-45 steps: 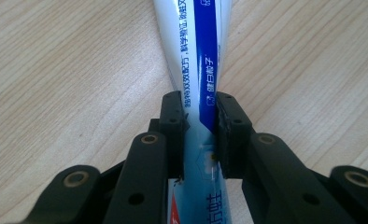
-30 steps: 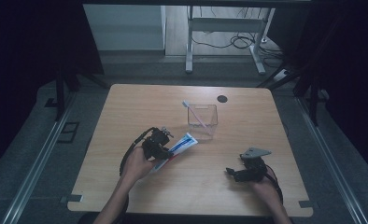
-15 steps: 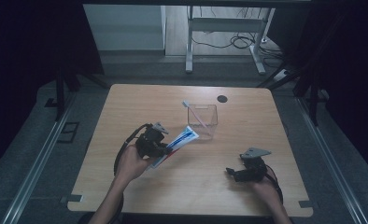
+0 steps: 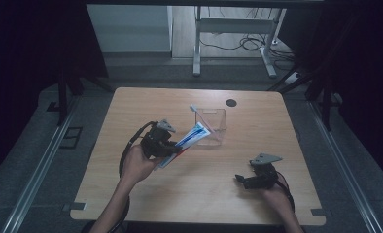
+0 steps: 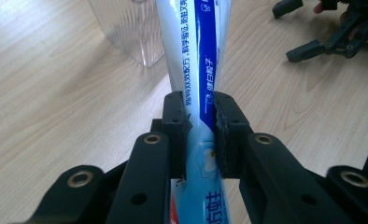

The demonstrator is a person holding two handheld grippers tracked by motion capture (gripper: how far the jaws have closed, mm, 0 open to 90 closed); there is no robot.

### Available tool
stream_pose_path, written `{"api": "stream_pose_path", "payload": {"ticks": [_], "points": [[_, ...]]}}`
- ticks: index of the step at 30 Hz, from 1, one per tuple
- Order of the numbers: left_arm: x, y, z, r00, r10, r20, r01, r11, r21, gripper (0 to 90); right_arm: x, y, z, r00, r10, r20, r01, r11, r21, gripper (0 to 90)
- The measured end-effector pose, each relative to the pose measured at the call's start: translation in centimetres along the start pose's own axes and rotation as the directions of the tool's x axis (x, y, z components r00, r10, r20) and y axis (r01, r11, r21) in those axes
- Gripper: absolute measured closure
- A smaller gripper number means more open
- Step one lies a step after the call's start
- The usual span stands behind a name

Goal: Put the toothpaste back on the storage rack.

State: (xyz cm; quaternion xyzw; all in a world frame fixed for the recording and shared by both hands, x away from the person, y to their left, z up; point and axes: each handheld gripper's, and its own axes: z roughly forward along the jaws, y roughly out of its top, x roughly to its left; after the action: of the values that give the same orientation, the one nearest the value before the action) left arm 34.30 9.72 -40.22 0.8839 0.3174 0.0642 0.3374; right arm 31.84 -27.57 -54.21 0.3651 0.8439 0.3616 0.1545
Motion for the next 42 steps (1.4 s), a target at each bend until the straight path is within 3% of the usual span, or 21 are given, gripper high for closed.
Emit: {"api": "stream_pose_path", "payload": {"ticks": [13, 25, 35, 42], "points": [[0.2, 3.3, -0.6, 0.9996, 0.029, -0.002, -0.029, 0.9992, -0.027, 77.7, 0.0, 0.0, 0.0, 1.0000, 0.000, 0.003, 0.000, 1.0000, -0.002, 13.6], [1.0, 6.5, 0.3, 0.9992, 0.034, -0.020, -0.036, 0.9957, -0.085, 77.7, 0.0, 0.0, 0.0, 1.0000, -0.002, 0.003, 0.002, 1.0000, -0.002, 13.6], [1.0, 9.0, 2.3, 0.9982, 0.035, -0.049, -0.043, 0.9816, -0.186, 77.7, 0.0, 0.0, 0.0, 1.0000, -0.001, 0.002, 0.001, 1.0000, -0.002, 13.7], [1.2, 10.5, 3.8, 0.9970, 0.044, -0.064, -0.057, 0.9730, -0.224, 77.7, 0.0, 0.0, 0.0, 1.0000, -0.002, 0.001, 0.002, 1.0000, -0.002, 13.7]]}}
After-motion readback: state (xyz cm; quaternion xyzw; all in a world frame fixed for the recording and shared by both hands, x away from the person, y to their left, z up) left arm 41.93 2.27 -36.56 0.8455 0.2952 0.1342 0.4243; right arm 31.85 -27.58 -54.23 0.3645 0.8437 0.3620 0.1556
